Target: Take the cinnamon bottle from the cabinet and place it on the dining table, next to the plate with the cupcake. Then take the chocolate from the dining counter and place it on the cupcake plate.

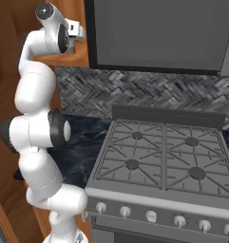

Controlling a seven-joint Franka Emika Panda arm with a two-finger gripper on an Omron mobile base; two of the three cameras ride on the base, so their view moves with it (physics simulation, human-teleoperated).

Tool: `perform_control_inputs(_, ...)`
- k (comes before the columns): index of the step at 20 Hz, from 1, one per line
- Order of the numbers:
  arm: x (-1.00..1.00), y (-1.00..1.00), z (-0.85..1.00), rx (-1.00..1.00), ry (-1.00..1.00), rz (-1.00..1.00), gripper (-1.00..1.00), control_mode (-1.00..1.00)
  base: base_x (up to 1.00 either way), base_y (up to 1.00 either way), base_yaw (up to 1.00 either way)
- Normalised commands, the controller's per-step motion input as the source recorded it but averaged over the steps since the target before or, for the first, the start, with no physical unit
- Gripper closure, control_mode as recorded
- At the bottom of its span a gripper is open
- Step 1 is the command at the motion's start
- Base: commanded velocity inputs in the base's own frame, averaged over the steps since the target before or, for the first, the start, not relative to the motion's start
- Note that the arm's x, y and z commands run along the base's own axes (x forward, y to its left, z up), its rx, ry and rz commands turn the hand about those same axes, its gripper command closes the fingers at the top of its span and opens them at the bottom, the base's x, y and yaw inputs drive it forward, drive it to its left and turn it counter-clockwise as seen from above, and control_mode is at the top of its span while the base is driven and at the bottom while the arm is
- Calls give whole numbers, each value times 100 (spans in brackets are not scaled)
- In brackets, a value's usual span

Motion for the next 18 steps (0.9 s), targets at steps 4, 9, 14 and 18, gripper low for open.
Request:
perform_control_inputs(4, -89, 0, 0, 0, -8, -1, 100, -100, 0, 0, 0)
perform_control_inputs(9, -100, 0, 0, 0, -23, 0, 100, -100, 0, 0, 0)
perform_control_inputs(14, -100, 1, -4, 0, -11, 3, 100, -100, 0, 0, 0)
perform_control_inputs(18, -100, -3, -21, 0, 0, 0, 100, -100, 0, 0, 0)
